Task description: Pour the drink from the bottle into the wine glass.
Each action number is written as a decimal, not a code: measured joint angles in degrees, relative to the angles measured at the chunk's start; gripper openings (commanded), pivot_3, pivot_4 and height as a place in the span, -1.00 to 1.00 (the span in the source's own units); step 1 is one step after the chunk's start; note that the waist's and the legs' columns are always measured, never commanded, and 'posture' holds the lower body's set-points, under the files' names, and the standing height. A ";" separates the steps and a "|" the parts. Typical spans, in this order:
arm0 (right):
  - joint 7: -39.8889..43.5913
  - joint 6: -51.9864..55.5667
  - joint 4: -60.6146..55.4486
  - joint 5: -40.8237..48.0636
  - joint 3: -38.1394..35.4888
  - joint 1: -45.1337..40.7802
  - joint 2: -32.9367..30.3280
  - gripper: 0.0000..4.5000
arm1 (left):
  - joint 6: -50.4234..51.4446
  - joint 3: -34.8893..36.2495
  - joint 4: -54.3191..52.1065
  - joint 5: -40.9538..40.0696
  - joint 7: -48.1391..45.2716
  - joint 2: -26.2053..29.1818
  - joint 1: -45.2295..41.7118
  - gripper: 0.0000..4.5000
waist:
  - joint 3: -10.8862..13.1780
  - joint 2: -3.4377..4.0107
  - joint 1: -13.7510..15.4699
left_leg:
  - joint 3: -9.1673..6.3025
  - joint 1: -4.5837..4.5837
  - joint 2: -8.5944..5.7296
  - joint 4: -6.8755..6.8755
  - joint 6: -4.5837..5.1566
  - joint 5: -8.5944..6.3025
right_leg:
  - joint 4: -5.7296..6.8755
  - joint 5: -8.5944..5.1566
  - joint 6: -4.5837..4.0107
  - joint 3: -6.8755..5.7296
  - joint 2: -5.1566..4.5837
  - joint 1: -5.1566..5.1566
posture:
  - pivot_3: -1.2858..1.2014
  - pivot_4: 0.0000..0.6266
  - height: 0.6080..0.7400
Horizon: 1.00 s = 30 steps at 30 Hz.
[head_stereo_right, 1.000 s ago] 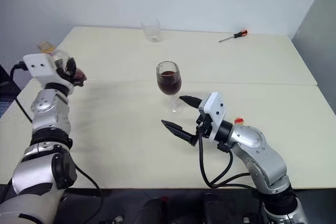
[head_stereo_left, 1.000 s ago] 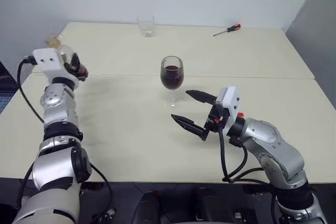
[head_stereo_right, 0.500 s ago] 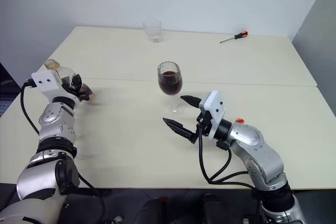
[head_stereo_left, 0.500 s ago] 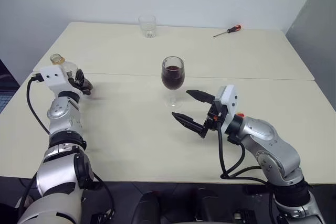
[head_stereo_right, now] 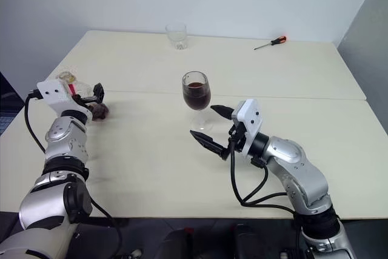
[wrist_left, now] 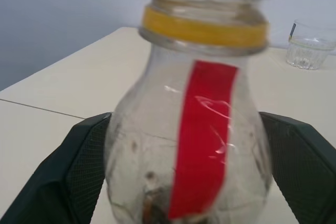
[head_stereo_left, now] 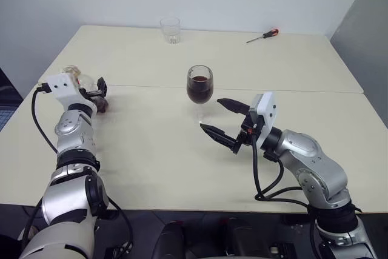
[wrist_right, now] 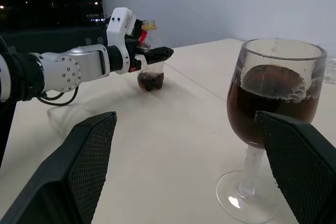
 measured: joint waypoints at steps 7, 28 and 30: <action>0.20 0.03 0.01 0.01 -0.01 -0.29 -0.19 1.00 | 1.49 0.02 -4.36 -0.90 -0.76 -0.04 2.68 0.99 | 0.00 0.00 -0.04 | 0.01 0.02 0.05 -0.02 0.00 0.00 | 0.00 0.00 0.00 0.04 0.00 0.00 | 0.03 -0.52 1.00; -4.64 2.94 -2.89 0.11 -3.51 7.67 -2.40 1.00 | 27.42 2.22 -50.86 -11.81 0.30 -5.32 34.01 0.99 | -0.02 0.00 0.11 | -0.10 0.07 0.16 -0.10 -0.01 0.00 | -0.08 -0.01 0.01 0.13 -0.18 0.11 | 0.03 -0.52 1.00; -7.40 3.55 -4.13 -2.41 -3.43 10.42 -2.70 1.00 | 29.90 1.17 -55.38 -12.80 0.23 -6.88 36.81 0.99 | -0.03 -0.01 0.17 | -0.09 0.07 0.14 -0.11 -0.01 0.00 | -0.10 -0.01 0.01 0.15 -0.19 0.13 | 0.03 -0.52 1.00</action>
